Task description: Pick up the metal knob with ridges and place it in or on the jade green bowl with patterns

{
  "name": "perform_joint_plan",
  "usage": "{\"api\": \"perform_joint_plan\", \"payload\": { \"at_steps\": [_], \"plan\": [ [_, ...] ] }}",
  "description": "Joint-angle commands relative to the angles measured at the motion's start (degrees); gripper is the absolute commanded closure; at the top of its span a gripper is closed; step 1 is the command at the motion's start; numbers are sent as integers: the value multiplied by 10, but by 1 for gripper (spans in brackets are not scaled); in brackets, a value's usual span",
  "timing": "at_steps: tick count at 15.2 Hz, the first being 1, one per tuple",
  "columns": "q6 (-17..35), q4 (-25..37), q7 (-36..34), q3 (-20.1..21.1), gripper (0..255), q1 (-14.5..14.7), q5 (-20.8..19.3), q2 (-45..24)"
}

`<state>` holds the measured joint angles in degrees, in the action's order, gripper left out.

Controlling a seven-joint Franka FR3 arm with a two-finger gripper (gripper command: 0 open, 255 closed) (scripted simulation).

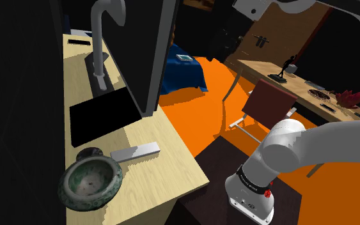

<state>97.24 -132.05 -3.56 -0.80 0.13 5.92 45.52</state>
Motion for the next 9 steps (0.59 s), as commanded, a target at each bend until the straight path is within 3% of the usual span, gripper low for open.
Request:
{"api": "perform_joint_plan", "payload": {
  "at_steps": [1, 9],
  "plan": [
    [0, 0, 0, 0, 0, 0, 0, 0],
    [113, -52, -65, 77, 0, 23, 35, -67]
  ]
}}
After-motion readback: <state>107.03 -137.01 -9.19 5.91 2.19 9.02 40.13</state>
